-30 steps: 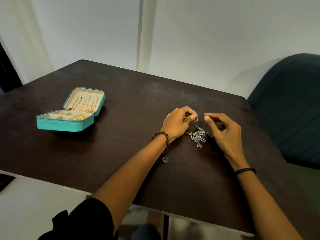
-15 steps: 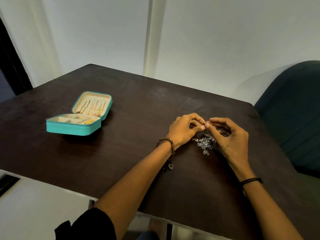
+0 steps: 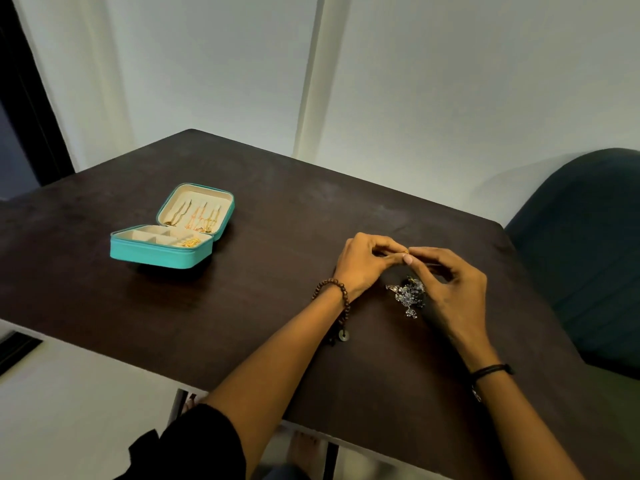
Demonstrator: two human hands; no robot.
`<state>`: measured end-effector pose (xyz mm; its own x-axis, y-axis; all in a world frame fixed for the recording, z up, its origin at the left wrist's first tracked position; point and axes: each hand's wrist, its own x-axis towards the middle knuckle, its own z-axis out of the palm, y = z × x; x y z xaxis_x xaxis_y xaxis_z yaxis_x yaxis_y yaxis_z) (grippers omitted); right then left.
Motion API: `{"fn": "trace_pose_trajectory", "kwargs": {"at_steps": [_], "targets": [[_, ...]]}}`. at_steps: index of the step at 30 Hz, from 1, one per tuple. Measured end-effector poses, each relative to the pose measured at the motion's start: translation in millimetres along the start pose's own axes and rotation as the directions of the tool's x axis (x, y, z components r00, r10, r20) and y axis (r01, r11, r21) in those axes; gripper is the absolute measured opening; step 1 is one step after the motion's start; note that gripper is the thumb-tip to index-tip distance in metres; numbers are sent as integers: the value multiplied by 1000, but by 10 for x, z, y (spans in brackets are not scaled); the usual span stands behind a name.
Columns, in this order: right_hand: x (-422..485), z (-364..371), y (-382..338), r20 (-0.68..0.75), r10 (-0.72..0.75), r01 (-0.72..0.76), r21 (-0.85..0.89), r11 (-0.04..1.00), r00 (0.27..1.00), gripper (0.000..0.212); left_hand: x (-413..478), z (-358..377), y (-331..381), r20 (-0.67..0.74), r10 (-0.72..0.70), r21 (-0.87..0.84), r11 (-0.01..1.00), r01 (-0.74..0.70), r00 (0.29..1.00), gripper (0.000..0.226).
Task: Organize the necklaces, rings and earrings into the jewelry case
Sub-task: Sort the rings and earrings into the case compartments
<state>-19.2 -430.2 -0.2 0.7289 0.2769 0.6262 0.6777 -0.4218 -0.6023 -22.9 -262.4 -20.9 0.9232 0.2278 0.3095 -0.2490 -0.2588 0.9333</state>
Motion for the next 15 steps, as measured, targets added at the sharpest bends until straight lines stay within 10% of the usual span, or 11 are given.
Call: {"fn": "trace_pose_trajectory", "kwargs": {"at_steps": [15], "targets": [[18,58,-766,95,86,-87,8,996,992,10,-519,-636,400,-66,4,192,981,9,998,15]]}}
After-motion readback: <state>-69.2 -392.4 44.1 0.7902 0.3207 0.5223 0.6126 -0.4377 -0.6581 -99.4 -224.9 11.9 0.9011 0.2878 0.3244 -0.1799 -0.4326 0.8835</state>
